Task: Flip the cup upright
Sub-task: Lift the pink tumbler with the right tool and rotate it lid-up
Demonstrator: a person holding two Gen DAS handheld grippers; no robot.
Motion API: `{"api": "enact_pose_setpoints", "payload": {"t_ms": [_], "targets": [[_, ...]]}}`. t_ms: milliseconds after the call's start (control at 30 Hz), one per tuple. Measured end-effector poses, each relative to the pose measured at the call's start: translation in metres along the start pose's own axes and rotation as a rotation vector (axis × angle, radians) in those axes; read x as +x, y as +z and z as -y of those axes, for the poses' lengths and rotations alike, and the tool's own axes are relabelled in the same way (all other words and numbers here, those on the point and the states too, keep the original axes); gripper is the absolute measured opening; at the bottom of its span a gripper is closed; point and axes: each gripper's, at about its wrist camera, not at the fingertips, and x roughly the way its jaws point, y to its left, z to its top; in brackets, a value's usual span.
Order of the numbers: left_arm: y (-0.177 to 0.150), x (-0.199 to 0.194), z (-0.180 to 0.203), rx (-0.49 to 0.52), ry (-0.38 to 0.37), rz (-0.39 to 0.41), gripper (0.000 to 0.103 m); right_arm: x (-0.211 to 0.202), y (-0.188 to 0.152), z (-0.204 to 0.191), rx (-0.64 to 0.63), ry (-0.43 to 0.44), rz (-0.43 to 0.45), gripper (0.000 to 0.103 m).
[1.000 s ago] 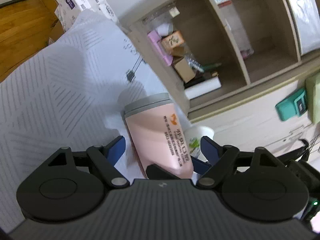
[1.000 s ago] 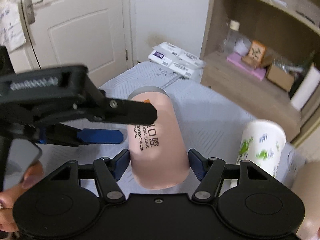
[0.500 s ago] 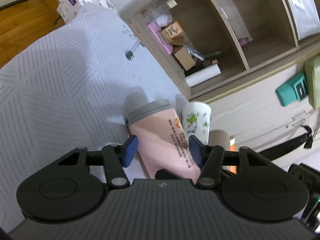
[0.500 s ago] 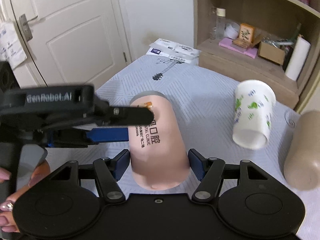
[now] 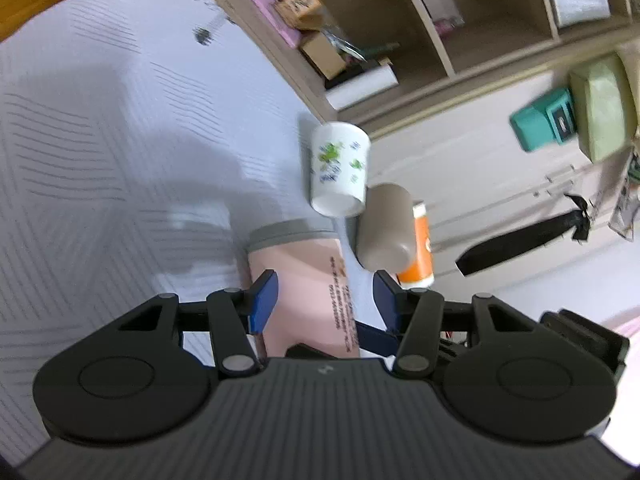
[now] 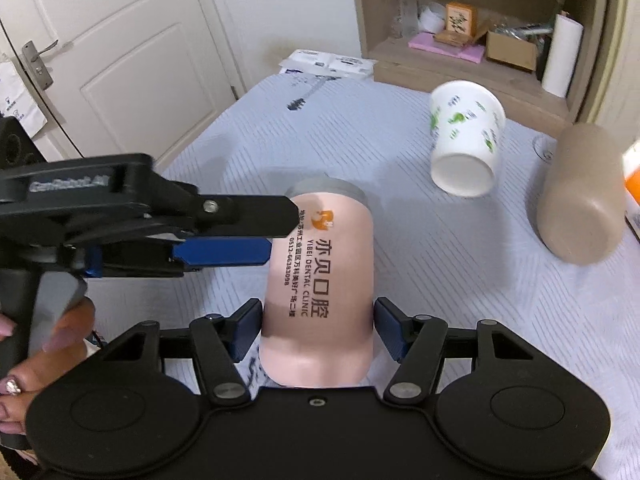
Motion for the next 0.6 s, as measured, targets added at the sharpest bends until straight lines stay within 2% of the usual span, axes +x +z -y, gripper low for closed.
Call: {"api": "enact_pose_setpoints", "payload": {"t_ms": [233,467,600], "targets": [[-0.006,0.019,0.008,0.035,0.048,-0.036,0.052,0.0,-0.002,0.009,0.032,0.011,-0.006,0.067],[-0.005,0.026,0.001,0.001,0.045,-0.049,0.057,0.006,0.013,0.005,-0.02,0.019,-0.086,0.068],[-0.005,0.036,-0.007,-0.028,0.034,-0.083,0.061,0.012,0.02,0.003,-0.038,0.021,-0.112,0.069]]}}
